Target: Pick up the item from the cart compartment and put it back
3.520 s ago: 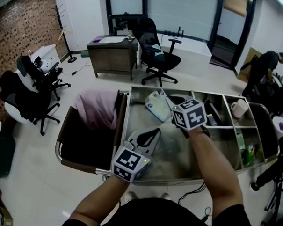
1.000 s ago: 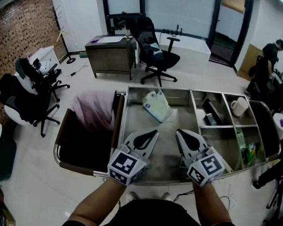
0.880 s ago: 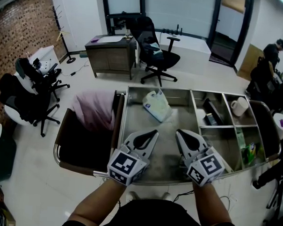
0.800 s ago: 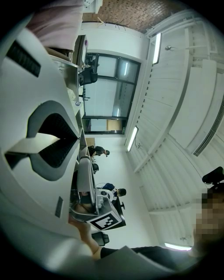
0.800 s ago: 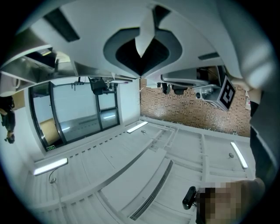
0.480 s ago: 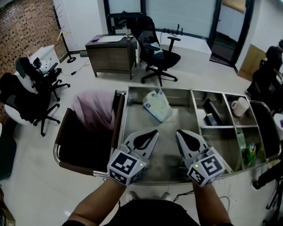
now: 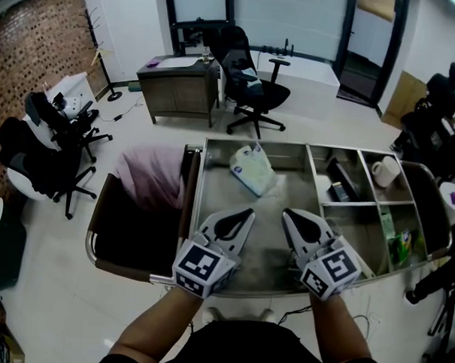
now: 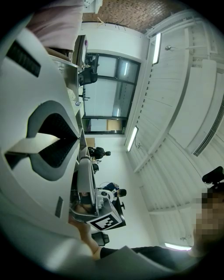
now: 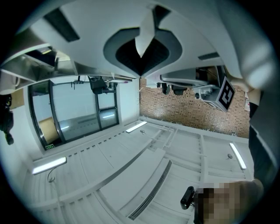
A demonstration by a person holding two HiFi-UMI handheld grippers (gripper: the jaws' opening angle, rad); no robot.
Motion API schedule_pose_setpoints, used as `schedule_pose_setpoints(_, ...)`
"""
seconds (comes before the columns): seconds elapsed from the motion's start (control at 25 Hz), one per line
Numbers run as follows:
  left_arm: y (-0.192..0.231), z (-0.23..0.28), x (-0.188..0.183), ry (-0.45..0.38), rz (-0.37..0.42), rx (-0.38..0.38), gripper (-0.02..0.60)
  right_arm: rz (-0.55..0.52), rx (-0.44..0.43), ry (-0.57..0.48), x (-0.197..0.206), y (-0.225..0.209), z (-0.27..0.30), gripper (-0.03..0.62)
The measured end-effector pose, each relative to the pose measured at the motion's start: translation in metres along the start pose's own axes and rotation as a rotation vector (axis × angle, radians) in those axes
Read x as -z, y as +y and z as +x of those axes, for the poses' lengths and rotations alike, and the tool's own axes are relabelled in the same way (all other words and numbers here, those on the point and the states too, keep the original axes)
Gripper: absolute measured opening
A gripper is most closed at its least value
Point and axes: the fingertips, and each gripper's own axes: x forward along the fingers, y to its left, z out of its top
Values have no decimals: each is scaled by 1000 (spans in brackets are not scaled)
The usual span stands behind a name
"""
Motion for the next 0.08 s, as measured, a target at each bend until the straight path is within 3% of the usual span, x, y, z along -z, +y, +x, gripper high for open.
schedule_pose_setpoints(0.08, 0, 0, 1, 1, 0, -1, 0, -1, -2, 1, 0, 0, 1, 11)
